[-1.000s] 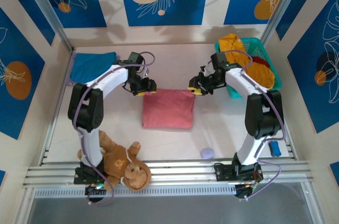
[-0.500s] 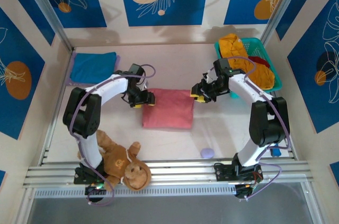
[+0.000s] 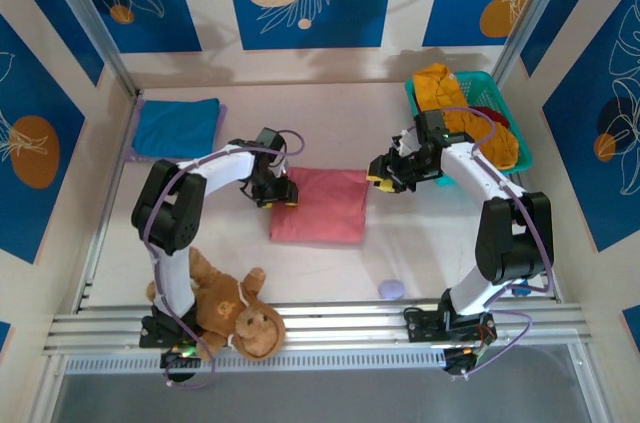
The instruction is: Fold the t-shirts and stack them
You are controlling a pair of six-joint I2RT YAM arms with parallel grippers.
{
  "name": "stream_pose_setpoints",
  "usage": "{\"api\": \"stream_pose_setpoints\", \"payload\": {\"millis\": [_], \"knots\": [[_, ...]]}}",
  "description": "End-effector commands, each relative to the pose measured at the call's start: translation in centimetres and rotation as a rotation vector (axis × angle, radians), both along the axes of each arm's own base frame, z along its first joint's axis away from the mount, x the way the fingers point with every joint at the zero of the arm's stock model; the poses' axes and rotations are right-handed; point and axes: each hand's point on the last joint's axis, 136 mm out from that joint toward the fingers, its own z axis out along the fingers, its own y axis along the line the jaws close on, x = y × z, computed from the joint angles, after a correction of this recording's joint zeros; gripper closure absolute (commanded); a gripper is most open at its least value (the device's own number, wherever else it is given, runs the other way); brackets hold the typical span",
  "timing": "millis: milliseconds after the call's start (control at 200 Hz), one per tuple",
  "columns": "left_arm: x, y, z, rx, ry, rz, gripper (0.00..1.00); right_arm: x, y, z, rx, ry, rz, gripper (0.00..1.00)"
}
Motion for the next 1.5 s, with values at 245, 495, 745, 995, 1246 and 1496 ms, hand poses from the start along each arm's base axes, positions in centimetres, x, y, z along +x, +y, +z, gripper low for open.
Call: {"api": "stream_pose_setpoints", "payload": {"millis": [245, 495, 745, 995, 1246, 1496], "knots": [[-1.5, 1.1, -4.6, 0.155, 0.066, -0.031, 0.85, -0.7, -0.4, 1.5, 0.036, -0.019, -0.007, 0.62], [3.0, 3.1, -0.2, 0.283, -0.100, -0.083, 1.00, -1.5, -0.2, 1.6, 0.045, -0.017, -0.010, 0.62], [6.5, 6.4, 3.5, 0.487, -0.181, -0.181, 1.00, -1.9, -0.1, 1.5, 0.048, -0.015, -0.007, 0.62], [9.8, 9.2, 5.8, 0.649, -0.265, -0.266, 1.00, -2.0, 0.0, 1.8, 0.052, -0.018, 0.007, 0.62], [13.9, 11.3, 9.2, 0.726, -0.380, -0.289, 1.00, -2.2, 0.0, 2.3, 0.054, -0.026, 0.010, 0.62], [17.6, 13.2, 12.4, 0.756, -0.476, -0.283, 1.00, -2.6, 0.4, 2.8, 0.051, -0.033, 0.040, 0.62]]}}
